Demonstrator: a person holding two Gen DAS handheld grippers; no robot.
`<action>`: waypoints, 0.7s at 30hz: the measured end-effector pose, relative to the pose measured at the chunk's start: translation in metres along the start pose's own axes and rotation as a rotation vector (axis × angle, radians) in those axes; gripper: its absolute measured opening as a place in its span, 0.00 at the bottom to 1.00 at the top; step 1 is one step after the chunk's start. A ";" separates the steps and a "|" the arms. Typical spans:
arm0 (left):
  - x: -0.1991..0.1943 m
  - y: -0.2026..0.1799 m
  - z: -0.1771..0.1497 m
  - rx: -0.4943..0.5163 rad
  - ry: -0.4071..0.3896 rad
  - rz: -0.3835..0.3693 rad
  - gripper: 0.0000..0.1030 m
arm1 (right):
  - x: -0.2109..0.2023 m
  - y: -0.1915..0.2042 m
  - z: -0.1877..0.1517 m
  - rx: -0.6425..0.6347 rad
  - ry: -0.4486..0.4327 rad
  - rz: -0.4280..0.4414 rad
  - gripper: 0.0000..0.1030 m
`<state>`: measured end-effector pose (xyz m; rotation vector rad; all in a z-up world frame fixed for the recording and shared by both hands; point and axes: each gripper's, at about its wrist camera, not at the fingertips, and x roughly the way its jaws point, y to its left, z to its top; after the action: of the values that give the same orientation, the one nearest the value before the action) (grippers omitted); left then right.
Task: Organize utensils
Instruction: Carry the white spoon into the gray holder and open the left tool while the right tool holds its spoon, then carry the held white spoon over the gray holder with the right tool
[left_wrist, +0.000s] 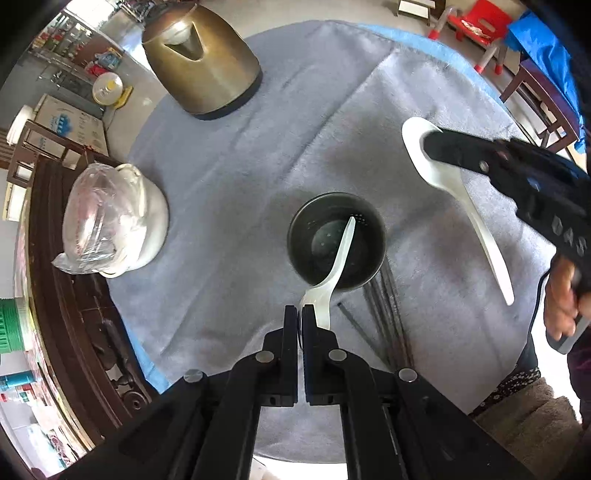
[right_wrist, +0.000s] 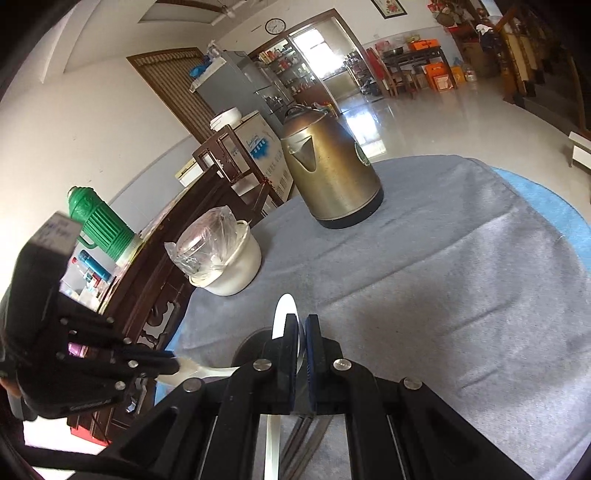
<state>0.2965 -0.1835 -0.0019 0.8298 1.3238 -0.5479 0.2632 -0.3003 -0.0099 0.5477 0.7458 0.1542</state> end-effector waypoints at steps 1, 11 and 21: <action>0.001 0.001 0.003 -0.007 0.004 -0.005 0.02 | -0.001 -0.001 -0.001 -0.004 0.002 -0.001 0.04; 0.002 0.019 0.007 -0.111 0.035 -0.074 0.08 | 0.005 0.011 -0.004 -0.025 0.010 0.015 0.04; -0.036 0.047 -0.032 -0.248 -0.160 -0.131 0.32 | 0.022 0.036 -0.009 -0.046 0.057 0.030 0.04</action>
<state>0.3060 -0.1329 0.0421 0.4881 1.2738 -0.5284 0.2750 -0.2587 -0.0098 0.5124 0.7883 0.2151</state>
